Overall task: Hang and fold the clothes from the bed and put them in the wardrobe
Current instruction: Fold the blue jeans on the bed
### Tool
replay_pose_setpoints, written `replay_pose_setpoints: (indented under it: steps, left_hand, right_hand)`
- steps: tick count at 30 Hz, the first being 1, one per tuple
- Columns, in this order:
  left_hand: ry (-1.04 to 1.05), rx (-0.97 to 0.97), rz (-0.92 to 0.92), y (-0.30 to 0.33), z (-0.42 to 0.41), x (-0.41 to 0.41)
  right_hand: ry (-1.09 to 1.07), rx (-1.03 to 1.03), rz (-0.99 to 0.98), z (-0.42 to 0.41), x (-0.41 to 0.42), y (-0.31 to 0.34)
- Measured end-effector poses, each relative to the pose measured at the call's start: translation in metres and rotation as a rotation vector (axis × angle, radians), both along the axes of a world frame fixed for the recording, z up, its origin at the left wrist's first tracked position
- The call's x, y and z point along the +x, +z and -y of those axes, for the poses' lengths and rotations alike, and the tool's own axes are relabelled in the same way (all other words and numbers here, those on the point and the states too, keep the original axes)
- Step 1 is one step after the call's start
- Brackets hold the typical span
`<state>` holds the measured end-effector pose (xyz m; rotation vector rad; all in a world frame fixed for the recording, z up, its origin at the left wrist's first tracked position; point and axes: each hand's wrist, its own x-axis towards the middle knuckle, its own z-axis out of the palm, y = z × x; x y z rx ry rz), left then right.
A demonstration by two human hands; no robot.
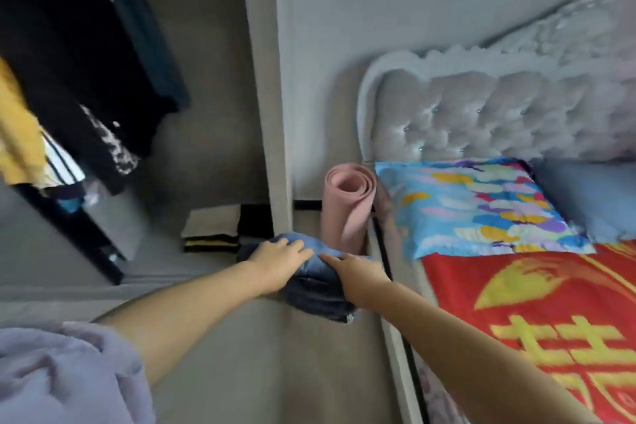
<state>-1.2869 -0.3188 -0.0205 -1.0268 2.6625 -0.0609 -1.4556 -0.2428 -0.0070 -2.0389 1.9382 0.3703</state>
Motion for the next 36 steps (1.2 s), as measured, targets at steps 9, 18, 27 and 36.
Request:
replay_pose_setpoints:
  steps: [9, 18, 27, 36]
  left_hand:
    - [0.247, 0.09, 0.092, -0.012, 0.05, 0.212]
    - [0.305, 0.077, 0.079, -0.052, 0.2, 0.239]
    - [0.36, -0.029, -0.061, -0.098, 0.392, 0.2]
    - [0.302, -0.028, -0.189, -0.307, 0.572, 0.117]
  right_hand:
    - [0.267, 0.118, 0.124, 0.096, 0.198, -0.023]
    - [0.355, 0.065, 0.149, 0.262, 0.217, -0.065]
    - [0.349, -0.042, -0.003, 0.471, 0.183, -0.117]
    - [0.011, -0.213, -0.221, 0.615, 0.114, -0.305]
